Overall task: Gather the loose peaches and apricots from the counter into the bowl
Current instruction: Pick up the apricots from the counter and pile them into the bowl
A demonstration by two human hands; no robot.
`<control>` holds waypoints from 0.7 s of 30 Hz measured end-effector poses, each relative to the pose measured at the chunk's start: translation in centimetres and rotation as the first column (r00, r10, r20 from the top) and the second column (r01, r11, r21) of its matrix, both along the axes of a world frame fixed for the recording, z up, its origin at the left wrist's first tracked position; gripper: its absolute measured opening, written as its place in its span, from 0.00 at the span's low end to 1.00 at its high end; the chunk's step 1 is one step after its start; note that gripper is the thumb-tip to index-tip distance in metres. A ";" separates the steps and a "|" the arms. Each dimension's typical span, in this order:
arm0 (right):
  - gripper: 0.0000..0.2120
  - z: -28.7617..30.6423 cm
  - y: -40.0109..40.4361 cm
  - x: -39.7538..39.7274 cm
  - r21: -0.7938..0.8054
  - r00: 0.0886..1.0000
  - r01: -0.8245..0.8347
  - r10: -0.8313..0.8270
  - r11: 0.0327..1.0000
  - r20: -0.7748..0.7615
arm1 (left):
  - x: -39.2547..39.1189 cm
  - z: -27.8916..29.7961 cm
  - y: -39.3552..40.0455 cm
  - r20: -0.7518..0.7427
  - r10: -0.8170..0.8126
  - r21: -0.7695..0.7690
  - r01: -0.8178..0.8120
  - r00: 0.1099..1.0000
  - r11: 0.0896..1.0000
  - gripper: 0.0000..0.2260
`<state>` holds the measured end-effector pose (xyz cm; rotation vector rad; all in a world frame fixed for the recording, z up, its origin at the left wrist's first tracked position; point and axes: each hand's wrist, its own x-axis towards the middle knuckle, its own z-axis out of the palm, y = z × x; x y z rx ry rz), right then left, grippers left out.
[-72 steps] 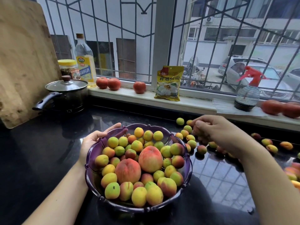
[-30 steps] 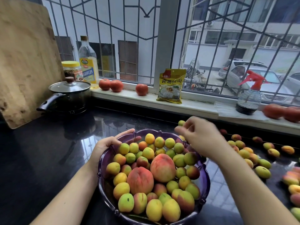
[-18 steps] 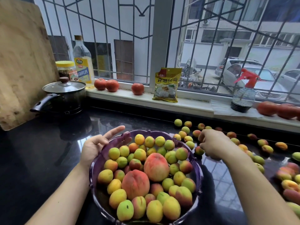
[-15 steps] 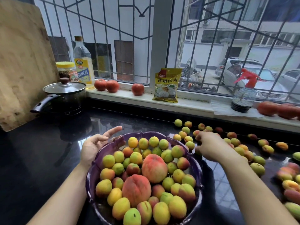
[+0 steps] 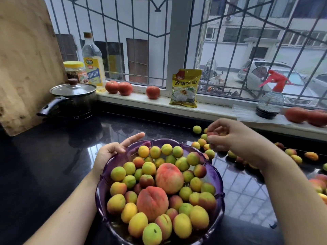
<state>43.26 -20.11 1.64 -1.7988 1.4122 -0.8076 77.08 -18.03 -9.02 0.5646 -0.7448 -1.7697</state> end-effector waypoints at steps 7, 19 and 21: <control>0.10 2.9 4.7 3.5 0.133 0.788 -0.501 0.514 0.855 -0.339 | -0.3 0.1 0.2 0.041 0.024 0.042 -0.025 0.999 0.999 0.29; 0.11 1.1 8.1 8.4 0.188 0.426 -0.559 0.474 0.808 -0.770 | -0.8 0.5 0.6 0.042 0.043 0.083 -0.046 0.998 0.996 0.29; 0.13 0.6 8.4 8.9 0.192 0.379 -0.557 0.453 0.808 -0.807 | -0.9 0.6 0.7 0.047 0.045 0.081 -0.048 0.998 0.996 0.29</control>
